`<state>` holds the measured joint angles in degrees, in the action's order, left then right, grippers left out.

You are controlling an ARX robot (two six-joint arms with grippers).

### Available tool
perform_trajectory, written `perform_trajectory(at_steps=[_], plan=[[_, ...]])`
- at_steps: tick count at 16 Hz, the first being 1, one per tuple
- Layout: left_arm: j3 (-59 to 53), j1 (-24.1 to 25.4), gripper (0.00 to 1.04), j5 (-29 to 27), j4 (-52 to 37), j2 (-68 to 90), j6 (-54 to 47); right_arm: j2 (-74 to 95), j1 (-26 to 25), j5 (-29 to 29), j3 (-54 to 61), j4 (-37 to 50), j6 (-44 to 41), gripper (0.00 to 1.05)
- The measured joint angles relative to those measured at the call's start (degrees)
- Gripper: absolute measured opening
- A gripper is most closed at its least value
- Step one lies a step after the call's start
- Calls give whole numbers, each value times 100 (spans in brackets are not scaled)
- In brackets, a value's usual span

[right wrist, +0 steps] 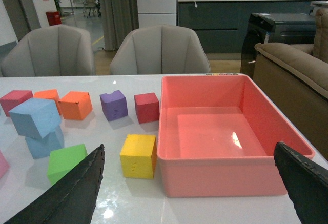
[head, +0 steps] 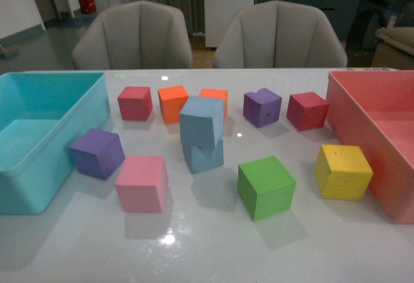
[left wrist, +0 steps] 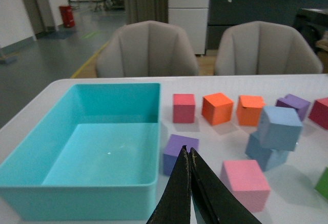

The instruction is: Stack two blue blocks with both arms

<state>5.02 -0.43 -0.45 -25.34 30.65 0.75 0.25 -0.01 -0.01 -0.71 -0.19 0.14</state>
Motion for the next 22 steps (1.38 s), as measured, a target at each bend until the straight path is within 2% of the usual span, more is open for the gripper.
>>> perform_trajectory(at_steps=[12,15,17,22], plan=[[-442,35,2,44,1473,-2006,2,0,0,0,0,0,0,98],[-442,35,2,46,1554,-2092,2,0,0,0,0,0,0,98],[-437,35,2,44,2544,-3008,2,0,0,0,0,-4,0,98],[-437,42,2,46,2559,-3012,2,0,0,0,0,2,0,98]])
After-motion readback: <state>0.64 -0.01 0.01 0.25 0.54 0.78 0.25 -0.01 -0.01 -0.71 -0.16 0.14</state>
